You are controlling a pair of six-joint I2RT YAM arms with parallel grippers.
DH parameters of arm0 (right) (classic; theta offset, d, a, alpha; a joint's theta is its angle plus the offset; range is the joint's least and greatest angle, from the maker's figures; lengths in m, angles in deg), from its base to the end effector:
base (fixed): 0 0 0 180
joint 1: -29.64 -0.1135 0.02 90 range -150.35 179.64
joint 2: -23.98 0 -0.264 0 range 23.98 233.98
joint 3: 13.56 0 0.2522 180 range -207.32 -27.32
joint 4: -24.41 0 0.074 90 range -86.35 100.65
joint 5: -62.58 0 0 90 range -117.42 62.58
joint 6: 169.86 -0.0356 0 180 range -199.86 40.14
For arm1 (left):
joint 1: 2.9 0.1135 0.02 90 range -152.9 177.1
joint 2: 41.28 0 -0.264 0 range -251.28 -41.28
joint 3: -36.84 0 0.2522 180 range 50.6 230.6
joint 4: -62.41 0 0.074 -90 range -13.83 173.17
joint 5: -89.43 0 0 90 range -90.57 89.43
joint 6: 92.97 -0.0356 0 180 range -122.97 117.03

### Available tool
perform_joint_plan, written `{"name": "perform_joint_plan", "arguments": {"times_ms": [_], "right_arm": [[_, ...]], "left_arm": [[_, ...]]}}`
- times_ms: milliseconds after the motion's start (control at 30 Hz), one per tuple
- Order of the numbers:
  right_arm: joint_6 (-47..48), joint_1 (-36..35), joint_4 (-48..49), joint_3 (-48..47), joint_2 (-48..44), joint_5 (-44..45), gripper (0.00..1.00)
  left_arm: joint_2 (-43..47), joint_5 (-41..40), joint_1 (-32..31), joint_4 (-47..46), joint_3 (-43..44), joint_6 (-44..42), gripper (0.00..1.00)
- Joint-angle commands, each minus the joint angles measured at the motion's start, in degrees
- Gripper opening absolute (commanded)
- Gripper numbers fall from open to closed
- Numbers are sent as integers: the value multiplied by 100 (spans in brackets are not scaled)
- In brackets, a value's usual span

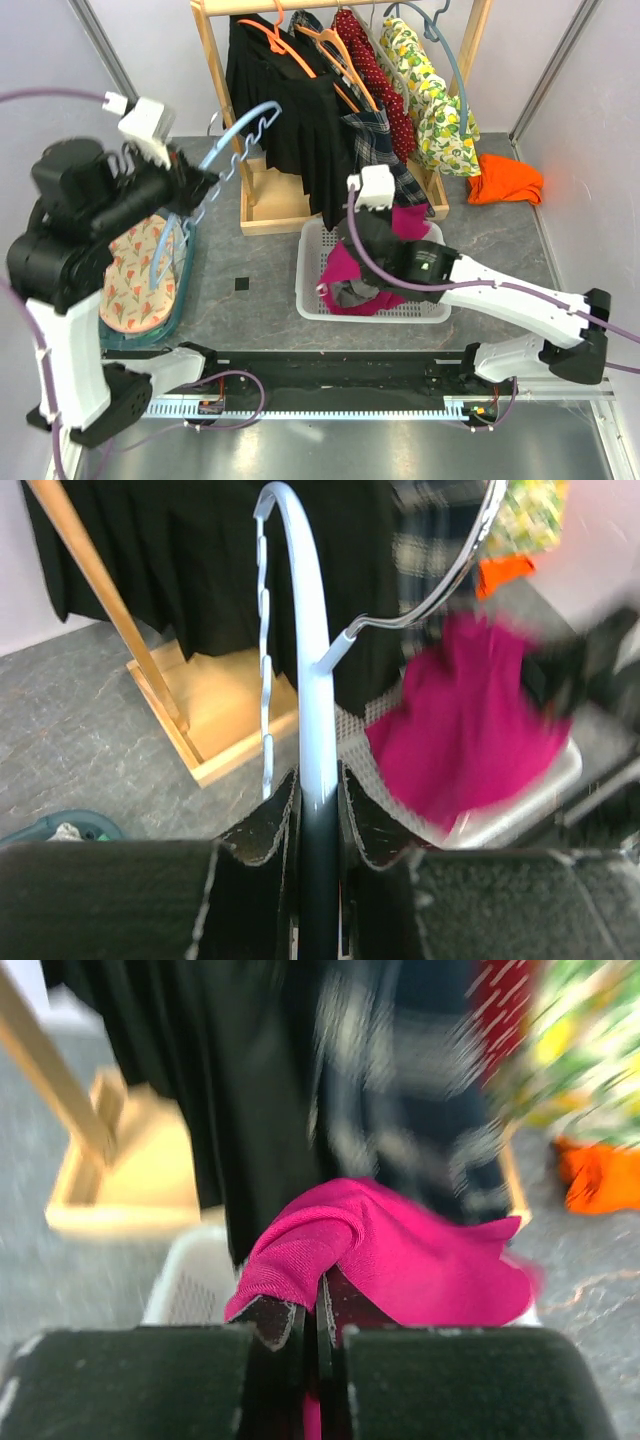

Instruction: Remove the skirt from the hanger

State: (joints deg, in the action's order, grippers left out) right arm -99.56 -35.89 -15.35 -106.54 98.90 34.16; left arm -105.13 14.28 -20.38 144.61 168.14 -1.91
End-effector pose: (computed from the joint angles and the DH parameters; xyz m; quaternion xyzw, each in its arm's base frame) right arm 0.1427 0.2379 0.4130 -0.0121 0.7667 0.0148 0.6417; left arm 0.0976 -0.0403 0.5558 0.1902 0.7661 -0.1985 0.5810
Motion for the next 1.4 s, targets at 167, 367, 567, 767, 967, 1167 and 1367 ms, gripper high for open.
{"name": "perform_joint_plan", "arguments": {"times_ms": [167, 367, 567, 767, 967, 1167, 1367], "right_arm": [[-798, -38, 218, 1144, 286, -313, 1], [-1079, -47, 218, 1602, 1077, -602, 0], [-1448, -116, 183, 1498, 2061, -1402, 0], [-1396, -302, 429, 1260, 2370, -1666, 0], [-1247, -459, 1096, 1111, 2291, -2712, 0], [-1132, -942, 1325, 427, 2659, -3081, 0], [-1097, -961, 1177, -145, 2827, -3006, 0]], "left_arm": [[-1313, -641, 7, -902, 1445, 905, 2], [-1797, -1080, 139, -1008, 1826, 1098, 2], [-1709, -1652, 236, -1017, 1580, 1125, 2], [-1744, -1845, 236, -1149, 1509, 1098, 2], [-2445, -1968, 236, -1360, 1921, 1247, 2], [-3264, -2170, 236, -1544, 2721, 1221, 2], [-3827, -2382, 236, -1694, 3144, 1212, 2]]}}
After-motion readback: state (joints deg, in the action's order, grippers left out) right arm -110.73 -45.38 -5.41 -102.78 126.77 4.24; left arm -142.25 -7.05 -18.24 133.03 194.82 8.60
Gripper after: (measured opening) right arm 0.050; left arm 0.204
